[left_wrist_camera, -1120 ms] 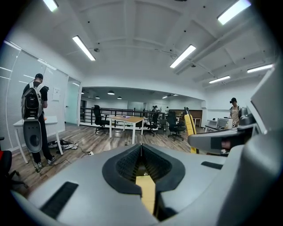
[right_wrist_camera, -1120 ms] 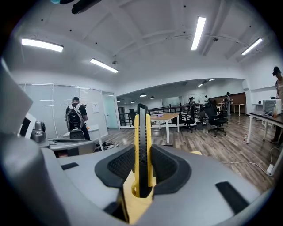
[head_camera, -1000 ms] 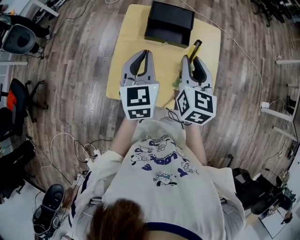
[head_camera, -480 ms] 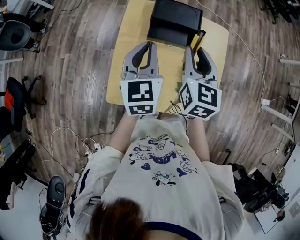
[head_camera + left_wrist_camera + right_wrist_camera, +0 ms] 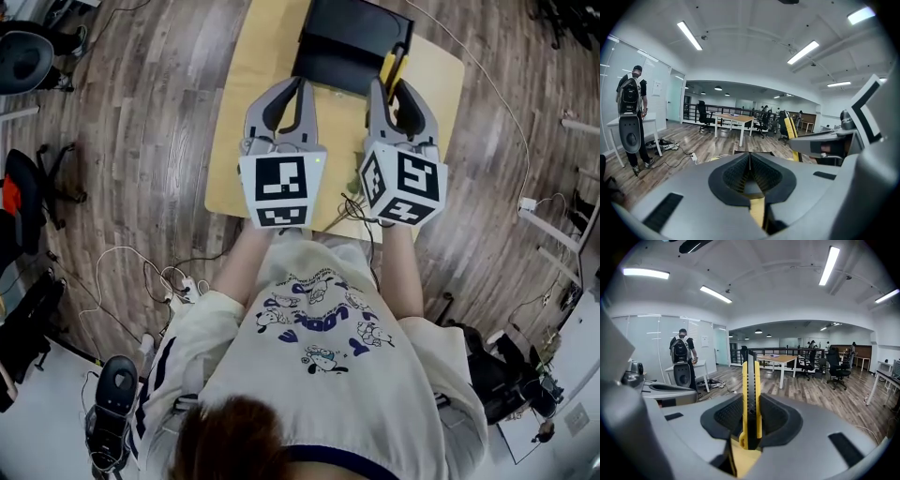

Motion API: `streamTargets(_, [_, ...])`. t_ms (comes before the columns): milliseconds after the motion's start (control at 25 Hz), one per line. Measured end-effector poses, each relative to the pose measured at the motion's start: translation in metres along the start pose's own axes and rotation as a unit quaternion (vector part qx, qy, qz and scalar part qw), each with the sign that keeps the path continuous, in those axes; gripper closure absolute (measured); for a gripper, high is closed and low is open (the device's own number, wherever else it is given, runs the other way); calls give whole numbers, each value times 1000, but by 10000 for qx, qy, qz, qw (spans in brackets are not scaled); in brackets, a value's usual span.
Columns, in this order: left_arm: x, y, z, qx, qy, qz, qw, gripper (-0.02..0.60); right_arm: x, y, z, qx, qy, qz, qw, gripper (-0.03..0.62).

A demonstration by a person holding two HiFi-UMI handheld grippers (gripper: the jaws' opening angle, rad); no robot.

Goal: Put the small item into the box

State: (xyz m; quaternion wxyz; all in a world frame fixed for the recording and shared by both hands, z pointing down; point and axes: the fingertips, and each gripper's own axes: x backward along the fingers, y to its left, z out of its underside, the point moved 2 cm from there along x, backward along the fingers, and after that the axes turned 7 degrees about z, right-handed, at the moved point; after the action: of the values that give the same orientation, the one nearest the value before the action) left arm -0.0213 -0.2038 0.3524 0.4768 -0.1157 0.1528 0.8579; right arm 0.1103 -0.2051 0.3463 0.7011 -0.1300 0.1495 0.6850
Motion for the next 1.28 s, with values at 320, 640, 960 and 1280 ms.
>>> streamTargets(320, [-27, 10, 16, 141, 256, -130, 9995, 561, -43, -2, 11, 237, 262, -283, 9990, 465])
streamTargets(640, [-52, 13, 38, 398, 518, -262, 9975, 561, -78, -7, 37, 555, 614, -556, 9950, 465])
streamTargets(960, [-68, 15, 59, 643, 704, -377, 9947, 561, -109, -12, 70, 1181, 959, -680, 9860, 465])
streamTargets(1280, [-81, 19, 82, 811, 891, -395, 9919, 561, -122, -3, 100, 1700, 1297, -984, 9719, 465])
